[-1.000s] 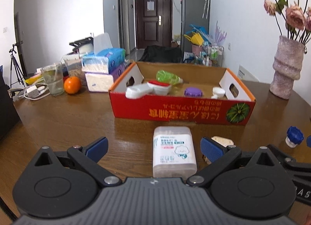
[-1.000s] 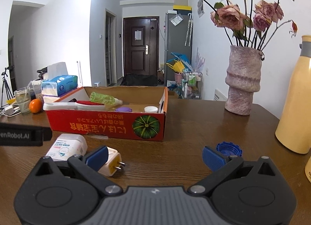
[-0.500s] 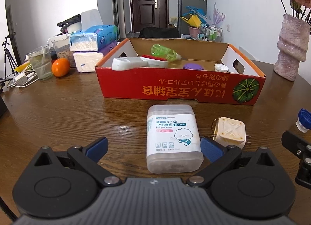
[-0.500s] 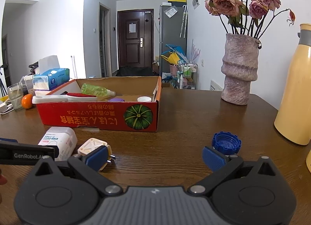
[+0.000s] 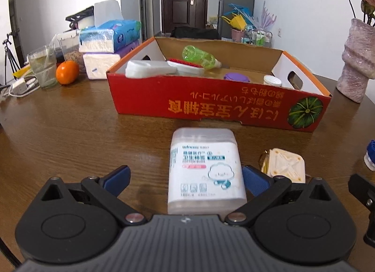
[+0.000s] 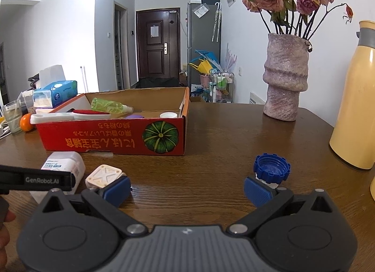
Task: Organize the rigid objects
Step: 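Move the left gripper to the white pill container while the right approaches the beige plug, then grasp the white cotton buds box with the left gripper while the right grasps the beige plug, then carry the cotton buds box and beige plug over the cardboard box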
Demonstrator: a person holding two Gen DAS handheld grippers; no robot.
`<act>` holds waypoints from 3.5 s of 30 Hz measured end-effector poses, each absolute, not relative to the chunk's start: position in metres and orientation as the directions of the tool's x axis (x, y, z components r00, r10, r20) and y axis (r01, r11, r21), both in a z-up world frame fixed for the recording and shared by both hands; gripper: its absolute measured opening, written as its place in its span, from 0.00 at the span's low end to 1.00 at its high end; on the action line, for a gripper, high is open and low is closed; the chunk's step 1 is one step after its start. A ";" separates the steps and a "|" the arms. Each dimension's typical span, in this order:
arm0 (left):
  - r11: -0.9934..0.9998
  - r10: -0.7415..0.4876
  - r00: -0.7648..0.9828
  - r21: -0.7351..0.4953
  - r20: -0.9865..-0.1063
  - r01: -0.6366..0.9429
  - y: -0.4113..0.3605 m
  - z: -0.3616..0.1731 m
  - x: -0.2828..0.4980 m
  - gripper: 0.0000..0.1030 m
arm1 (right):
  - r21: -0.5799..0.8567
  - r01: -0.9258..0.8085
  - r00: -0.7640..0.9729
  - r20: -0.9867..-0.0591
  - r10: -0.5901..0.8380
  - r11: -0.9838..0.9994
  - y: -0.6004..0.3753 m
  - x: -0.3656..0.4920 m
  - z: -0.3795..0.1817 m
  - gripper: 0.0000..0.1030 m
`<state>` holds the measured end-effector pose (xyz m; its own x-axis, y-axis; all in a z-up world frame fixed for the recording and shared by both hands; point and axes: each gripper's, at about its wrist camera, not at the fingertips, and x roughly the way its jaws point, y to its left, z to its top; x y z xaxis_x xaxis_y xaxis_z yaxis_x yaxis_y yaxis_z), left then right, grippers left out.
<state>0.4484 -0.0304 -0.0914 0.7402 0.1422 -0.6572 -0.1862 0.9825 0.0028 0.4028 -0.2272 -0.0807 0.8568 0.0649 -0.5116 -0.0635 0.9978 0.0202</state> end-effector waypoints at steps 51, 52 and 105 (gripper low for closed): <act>0.988 0.102 0.852 -0.046 -0.514 -0.146 0.026 -0.047 0.418 0.65 | 0.055 -0.114 0.832 -0.540 0.125 0.992 -0.155 0.412 -0.097 1.00; 0.988 0.104 0.852 -0.048 -0.513 -0.149 0.028 -0.047 0.418 0.65 | 0.054 -0.112 0.829 -0.545 0.123 0.992 -0.152 0.414 -0.098 1.00; 0.989 0.114 0.901 -0.034 -0.419 -0.141 0.030 -0.027 0.397 0.65 | 0.184 -0.137 0.891 -0.407 0.202 0.973 -0.141 0.419 -0.060 0.65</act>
<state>0.3973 0.0304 -0.0275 0.9006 0.1139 -0.4194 -0.1411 0.9894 -0.0345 0.4187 -0.1405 -0.0596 0.8907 0.2024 -0.4071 -0.1372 0.9733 0.1838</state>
